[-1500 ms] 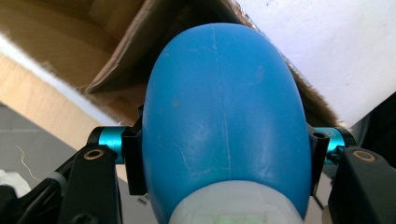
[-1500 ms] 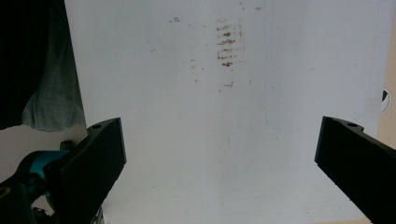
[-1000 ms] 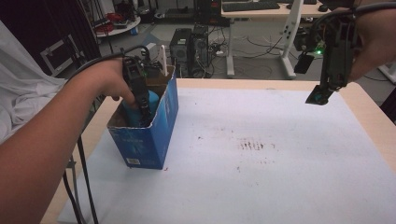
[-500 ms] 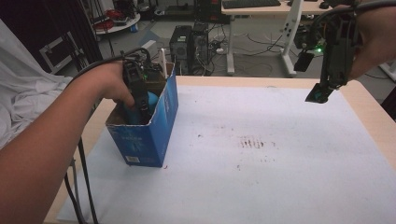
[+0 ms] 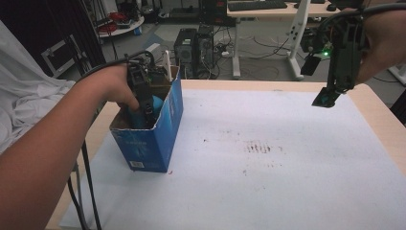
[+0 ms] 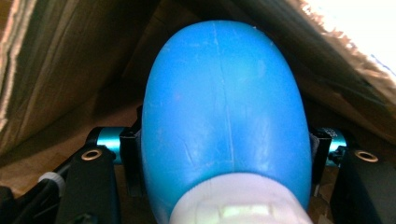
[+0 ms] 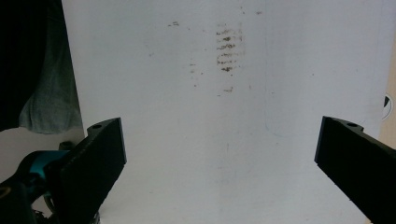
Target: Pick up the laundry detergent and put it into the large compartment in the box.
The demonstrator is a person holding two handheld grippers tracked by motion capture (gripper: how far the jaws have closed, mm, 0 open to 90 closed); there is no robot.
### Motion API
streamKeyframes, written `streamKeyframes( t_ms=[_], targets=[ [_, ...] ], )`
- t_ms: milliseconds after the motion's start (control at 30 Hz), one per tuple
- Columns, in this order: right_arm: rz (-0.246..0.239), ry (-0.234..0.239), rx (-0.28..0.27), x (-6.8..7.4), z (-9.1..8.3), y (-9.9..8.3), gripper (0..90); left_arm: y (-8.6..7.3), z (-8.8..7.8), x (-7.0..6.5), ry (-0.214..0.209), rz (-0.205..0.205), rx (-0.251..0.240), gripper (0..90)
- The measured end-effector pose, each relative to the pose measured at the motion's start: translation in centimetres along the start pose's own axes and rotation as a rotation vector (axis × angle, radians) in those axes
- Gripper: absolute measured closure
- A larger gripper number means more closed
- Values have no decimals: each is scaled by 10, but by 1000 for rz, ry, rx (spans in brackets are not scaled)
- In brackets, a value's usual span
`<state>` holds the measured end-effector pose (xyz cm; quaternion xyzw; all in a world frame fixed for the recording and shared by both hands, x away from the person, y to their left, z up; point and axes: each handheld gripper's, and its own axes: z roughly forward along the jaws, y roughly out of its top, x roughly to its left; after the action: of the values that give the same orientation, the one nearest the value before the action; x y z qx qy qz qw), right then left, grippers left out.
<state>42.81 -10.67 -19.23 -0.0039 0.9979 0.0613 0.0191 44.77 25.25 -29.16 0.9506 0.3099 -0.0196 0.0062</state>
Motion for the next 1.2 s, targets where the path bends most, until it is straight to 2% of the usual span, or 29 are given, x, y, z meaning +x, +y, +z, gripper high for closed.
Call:
streamKeyframes(
  t_ms=[400,767,1200],
  targets=[
    [4,-4,-3,1,-1,-2,10,0,-8,-3,16,3,-9,306],
    [0,-7,-4,2,-2,-2,11,-4,-15,-4,24,1,4,266],
    [-8,-7,-15,4,-4,-1,10,-11,-35,-8,36,0,18,234]
  ],
)
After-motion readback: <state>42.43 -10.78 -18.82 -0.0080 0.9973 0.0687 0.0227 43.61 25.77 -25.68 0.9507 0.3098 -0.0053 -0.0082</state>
